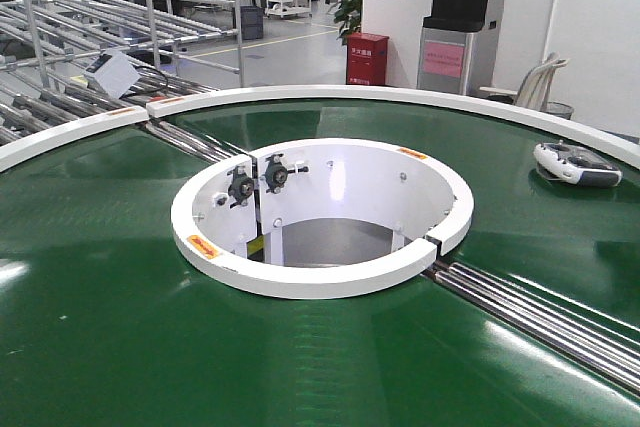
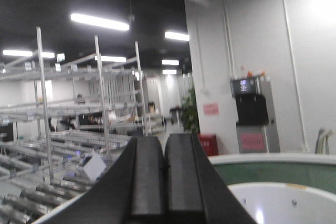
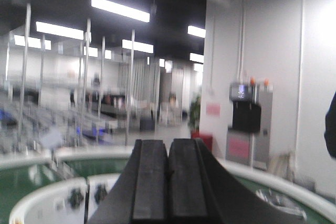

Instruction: Grab plate from conveyor and place on tray

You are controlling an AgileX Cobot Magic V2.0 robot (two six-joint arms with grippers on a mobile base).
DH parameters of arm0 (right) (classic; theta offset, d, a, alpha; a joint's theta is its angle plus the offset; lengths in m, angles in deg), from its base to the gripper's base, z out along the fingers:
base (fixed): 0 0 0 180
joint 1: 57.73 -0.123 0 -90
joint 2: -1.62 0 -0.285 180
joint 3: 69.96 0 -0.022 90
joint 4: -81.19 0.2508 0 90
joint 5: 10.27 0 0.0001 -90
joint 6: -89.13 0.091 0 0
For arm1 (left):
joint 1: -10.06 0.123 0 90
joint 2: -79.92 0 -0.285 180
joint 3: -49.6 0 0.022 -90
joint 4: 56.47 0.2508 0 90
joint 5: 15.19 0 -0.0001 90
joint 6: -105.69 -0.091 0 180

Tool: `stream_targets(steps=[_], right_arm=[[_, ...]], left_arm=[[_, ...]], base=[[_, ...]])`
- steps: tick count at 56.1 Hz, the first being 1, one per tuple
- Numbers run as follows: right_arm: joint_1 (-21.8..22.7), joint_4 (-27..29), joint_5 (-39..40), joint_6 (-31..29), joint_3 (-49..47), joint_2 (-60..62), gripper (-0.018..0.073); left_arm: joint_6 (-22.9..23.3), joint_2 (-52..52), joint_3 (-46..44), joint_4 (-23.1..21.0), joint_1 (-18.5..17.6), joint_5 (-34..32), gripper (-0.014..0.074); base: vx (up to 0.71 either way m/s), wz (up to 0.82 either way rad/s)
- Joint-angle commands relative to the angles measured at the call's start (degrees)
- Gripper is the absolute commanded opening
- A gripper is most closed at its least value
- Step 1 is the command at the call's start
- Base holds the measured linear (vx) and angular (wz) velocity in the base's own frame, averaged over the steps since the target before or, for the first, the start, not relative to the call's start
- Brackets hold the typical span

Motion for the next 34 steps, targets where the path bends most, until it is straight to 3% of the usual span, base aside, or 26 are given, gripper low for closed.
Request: stream_targets(steps=[1,10,22,28,34], right_arm=[[0.32,-0.33,-1.11,-1.80,-6.02,-8.67,-0.0009],[0.32,3.47,-1.24,-1.29,-8.25,-18.58,-0.0009],[0.32,5.13,-1.14,-1.29,-8.25,-25.03,0.0009],[0.32,5.13,-1.73,-1.29,-8.25,-25.72,0.0075],[0.32,5.07,-2.14,-1.67,-8.25,-25.72,0.0221]], left_arm=[[-0.41,-8.32,-5.69,-0.49,-0.03,-1.44,0.0003],[-0.41,-16.49,-6.63,-0.89,-0.03,-1.55,0.0003],[-0.41,-19.16,-6.63,-0.88,-0.07,-1.83,0.0022],[-0.35,-19.10,-6.63,-0.88,-0.07,-1.83,0.0078],[2.88,-19.10,-6.63,-0.88,-0.07,-1.77,0.0186]], base=[[0.00,0.00],[0.00,0.00],[0.00,0.00],[0.00,0.00],[0.00,0.00]])
